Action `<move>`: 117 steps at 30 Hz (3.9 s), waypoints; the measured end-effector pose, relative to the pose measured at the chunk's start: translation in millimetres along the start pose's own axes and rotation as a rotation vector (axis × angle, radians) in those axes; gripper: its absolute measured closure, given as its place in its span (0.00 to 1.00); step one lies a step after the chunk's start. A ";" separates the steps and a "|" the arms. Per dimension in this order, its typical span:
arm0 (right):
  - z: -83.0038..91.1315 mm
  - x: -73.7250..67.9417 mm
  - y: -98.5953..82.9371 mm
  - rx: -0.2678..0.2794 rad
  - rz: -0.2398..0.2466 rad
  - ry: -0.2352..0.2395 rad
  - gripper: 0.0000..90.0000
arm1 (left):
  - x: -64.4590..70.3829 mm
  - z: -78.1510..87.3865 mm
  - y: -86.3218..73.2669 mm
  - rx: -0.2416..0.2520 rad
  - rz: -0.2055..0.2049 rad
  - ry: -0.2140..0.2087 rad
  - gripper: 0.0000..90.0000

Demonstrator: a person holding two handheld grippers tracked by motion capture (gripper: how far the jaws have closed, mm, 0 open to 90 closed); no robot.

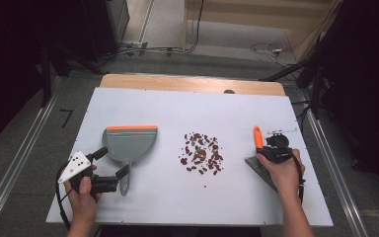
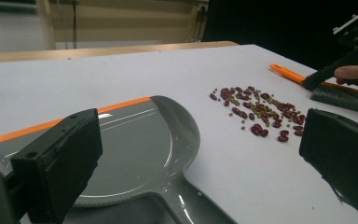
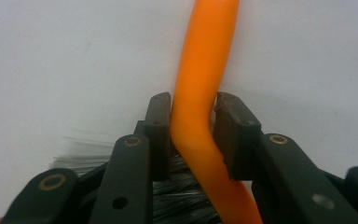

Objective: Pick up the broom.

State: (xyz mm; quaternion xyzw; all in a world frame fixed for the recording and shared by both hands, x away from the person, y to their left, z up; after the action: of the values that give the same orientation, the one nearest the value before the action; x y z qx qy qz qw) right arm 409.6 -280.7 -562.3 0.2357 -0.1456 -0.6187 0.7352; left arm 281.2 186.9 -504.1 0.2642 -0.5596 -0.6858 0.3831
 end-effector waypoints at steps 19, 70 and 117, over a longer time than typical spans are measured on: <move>49.8 10.6 9.7 0.365 -0.115 0.180 0.76 | 8.9 -11.3 29.2 0.013 -0.007 0.018 0.00; 134.5 -165.6 28.4 0.701 0.048 0.510 0.77 | 124.0 -71.1 52.6 -0.023 -0.022 -0.302 0.03; 166.6 -238.6 10.3 0.698 0.243 0.762 0.57 | 145.3 -78.4 37.3 -0.112 -0.070 -0.356 0.95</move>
State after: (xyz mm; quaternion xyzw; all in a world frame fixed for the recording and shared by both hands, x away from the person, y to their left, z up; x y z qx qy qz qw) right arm 288.2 -73.8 -397.3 0.6560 -0.0918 -0.3142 0.6801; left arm 269.4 20.3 -476.6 0.1363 -0.5697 -0.7647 0.2683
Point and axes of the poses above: each handheld gripper's, and its own axes: z roughly backward along the jaws, y roughly out of its top, x roughly to its right, the point moved 9 cm from there along -z, roughly forward along the jaws, and after that the axes turned 5 degrees about -z, right-handed, at the moved point
